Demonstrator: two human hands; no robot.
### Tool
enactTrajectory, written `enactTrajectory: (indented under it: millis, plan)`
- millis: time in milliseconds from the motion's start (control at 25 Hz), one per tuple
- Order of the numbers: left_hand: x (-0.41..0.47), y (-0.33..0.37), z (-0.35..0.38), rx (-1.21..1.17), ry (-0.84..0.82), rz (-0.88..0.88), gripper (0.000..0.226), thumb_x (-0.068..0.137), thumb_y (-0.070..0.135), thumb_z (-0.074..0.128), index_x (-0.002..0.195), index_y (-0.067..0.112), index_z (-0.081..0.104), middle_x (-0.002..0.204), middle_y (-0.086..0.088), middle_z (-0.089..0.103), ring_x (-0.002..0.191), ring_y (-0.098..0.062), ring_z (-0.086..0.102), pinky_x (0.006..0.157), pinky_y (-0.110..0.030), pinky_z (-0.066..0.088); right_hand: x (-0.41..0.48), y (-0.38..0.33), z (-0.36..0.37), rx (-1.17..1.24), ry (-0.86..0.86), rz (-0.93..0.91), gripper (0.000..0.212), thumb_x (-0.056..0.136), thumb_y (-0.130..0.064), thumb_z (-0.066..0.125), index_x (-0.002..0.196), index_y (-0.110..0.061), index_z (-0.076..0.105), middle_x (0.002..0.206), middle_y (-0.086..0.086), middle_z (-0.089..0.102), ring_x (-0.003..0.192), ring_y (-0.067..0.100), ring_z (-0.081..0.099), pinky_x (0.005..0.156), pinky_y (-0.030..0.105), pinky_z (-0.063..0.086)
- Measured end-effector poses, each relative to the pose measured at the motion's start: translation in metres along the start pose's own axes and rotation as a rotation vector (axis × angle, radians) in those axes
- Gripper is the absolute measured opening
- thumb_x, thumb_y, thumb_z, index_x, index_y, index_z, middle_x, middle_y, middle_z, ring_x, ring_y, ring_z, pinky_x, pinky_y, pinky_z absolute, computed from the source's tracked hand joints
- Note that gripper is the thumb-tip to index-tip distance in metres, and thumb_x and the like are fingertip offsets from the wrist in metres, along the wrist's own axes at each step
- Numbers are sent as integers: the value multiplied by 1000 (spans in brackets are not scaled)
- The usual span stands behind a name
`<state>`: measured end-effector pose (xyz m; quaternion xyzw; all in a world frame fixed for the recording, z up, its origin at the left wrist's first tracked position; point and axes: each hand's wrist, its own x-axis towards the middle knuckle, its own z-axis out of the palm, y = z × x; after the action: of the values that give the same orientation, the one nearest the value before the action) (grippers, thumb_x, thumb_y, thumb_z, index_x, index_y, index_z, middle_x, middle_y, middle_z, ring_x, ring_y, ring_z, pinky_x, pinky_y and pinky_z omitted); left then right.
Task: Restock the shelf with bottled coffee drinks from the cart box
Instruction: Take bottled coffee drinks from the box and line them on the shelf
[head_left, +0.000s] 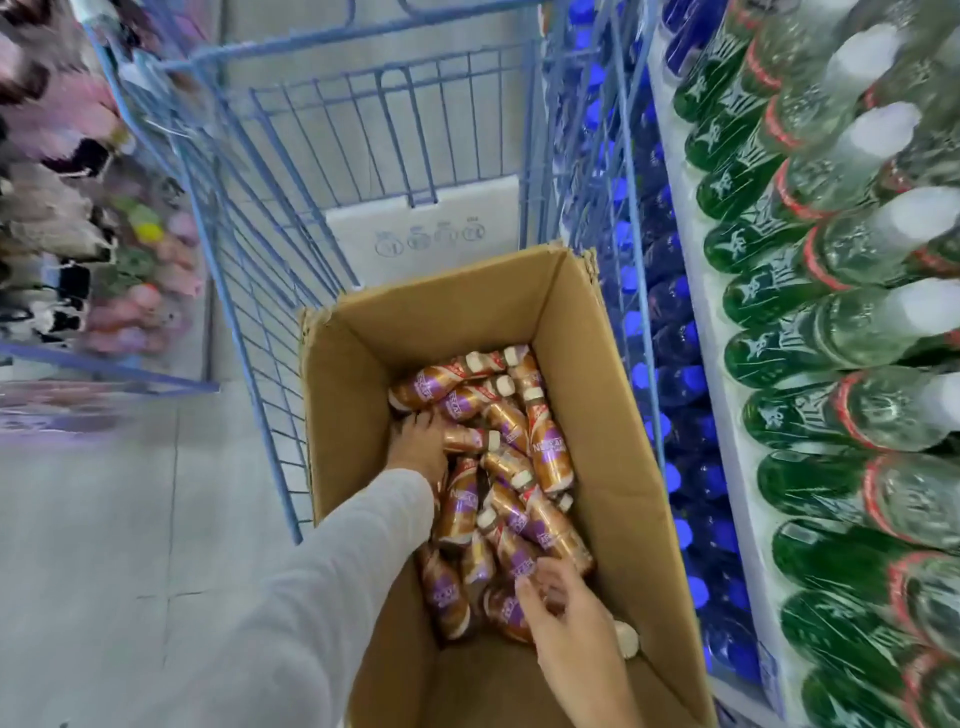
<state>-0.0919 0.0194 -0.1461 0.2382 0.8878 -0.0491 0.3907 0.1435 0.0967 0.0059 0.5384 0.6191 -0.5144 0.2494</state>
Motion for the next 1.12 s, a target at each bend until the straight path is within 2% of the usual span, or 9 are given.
enactTrajectory:
  millis: [120, 240, 320, 440, 520, 640, 760, 920, 1120]
  plan:
    - [15, -3, 9, 184, 4, -13, 67, 92, 25, 58, 151, 13, 28, 154, -10, 35, 145, -30, 28, 121, -51, 22, 6, -7, 8, -22, -7, 12, 39, 94, -48, 62, 130, -34, 56, 125, -16, 61, 117, 6, 56, 106, 29, 45]
    - [1, 7, -4, 319, 2, -26, 58, 98, 28, 52, 149, 12, 29, 151, -14, 38, 142, -31, 31, 115, -50, 33, 11, -17, 10, -67, -23, 10, 41, 95, -48, 60, 133, -34, 53, 128, -15, 61, 120, 6, 55, 106, 29, 45]
    - [-20, 16, -6, 265, 10, -80, 59, 101, 35, 46, 150, 8, 27, 150, -15, 39, 139, -31, 36, 110, -46, 40, 17, -21, 11, -78, -41, 0, 41, 96, -48, 58, 134, -33, 53, 129, -15, 61, 121, 8, 56, 102, 27, 46]
    - [-73, 21, -13, -249, 22, -229, 61, 98, 48, 50, 140, 5, 40, 136, -15, 54, 122, -28, 54, 99, -38, 46, 34, -27, 17, -100, -68, 6, 43, 98, -46, 55, 138, -30, 51, 132, -9, 60, 124, 13, 55, 93, 26, 43]
    - [-121, 22, -27, -788, -4, -370, 54, 95, 50, 57, 130, 9, 50, 122, -9, 64, 108, -25, 62, 90, -36, 50, 53, -34, 28, -80, -82, 25, 48, 98, -46, 55, 142, -28, 49, 137, -5, 58, 128, 19, 53, 97, 31, 42]
    - [-190, 26, -48, -1199, -2, -464, 46, 94, 53, 59, 126, 22, 51, 114, 3, 66, 100, -14, 64, 79, -29, 51, 97, -46, 51, -52, -90, 35, 48, 94, -42, 57, 138, -23, 52, 135, 0, 59, 128, 26, 53, 107, 38, 41]
    - [-225, 25, -53, -1406, 63, -567, 39, 91, 56, 57, 121, 32, 50, 109, 11, 63, 100, -10, 62, 92, -34, 50, 136, -52, 88, -156, -85, 56, 64, 87, -50, 58, 140, -14, 49, 144, 11, 53, 133, 33, 48, 113, 47, 37]
    - [-240, 16, -54, -1538, 57, -655, 40, 86, 55, 58, 118, 32, 55, 111, 4, 65, 104, -17, 63, 102, -45, 51, 161, -58, 120, -367, -21, 51, 69, 92, -50, 53, 144, -7, 42, 151, 16, 42, 141, 35, 33, 117, 47, 27]
    - [-251, 15, -64, -1562, 54, -628, 15, 94, 45, 57, 102, 33, 54, 111, 4, 62, 102, -20, 62, 95, -44, 55, 155, -54, 107, -97, -10, 72, 69, 70, -51, 77, 124, -11, 62, 133, 14, 56, 120, 35, 53, 108, 48, 42]
